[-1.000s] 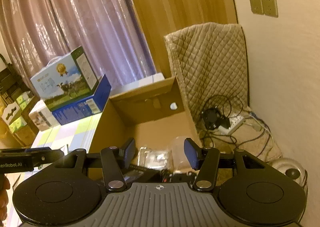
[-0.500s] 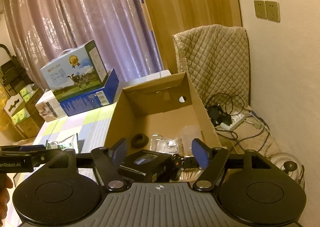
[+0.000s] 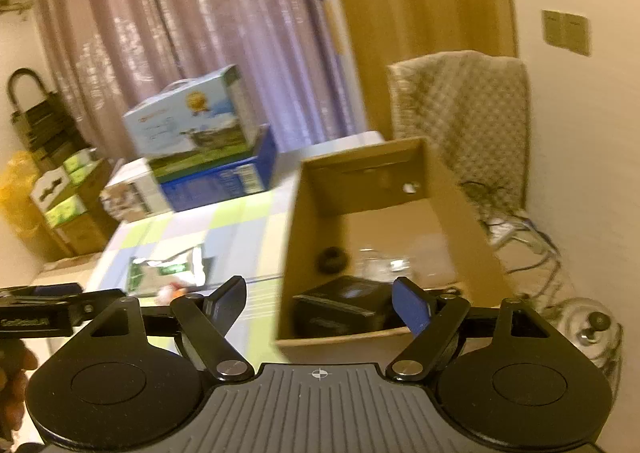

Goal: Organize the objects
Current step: 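Move both open tools back toward the snack bag and cat figurine, then grasp the red cat figurine with the right tool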

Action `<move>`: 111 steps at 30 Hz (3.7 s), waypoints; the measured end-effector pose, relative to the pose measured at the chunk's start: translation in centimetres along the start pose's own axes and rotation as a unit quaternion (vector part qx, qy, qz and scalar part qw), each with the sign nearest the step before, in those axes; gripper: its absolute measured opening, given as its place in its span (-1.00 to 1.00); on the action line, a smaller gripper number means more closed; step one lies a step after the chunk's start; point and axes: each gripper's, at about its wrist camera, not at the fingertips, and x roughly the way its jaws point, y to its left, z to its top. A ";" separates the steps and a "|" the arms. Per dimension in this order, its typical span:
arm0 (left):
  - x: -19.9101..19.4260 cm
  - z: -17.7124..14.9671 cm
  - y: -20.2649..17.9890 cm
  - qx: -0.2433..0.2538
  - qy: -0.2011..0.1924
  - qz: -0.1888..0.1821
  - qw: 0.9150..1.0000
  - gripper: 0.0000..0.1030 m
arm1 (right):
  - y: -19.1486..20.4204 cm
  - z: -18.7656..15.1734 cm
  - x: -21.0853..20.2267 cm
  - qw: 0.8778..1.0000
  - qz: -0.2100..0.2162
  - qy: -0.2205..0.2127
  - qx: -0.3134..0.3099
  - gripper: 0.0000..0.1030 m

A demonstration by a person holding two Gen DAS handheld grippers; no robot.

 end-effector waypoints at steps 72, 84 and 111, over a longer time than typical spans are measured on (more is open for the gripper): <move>7.1 -3.5 24.6 0.025 0.090 0.087 0.992 0.98 | 19.6 -4.3 24.8 0.944 0.143 0.142 -0.260 0.52; 10.0 -2.8 26.3 0.073 0.103 0.071 0.989 0.97 | 20.8 -5.0 30.2 0.916 0.170 0.165 -0.324 0.51; 15.0 -3.1 27.2 0.104 0.113 0.031 0.988 0.97 | 22.1 -7.5 36.1 0.877 0.177 0.161 -0.416 -0.12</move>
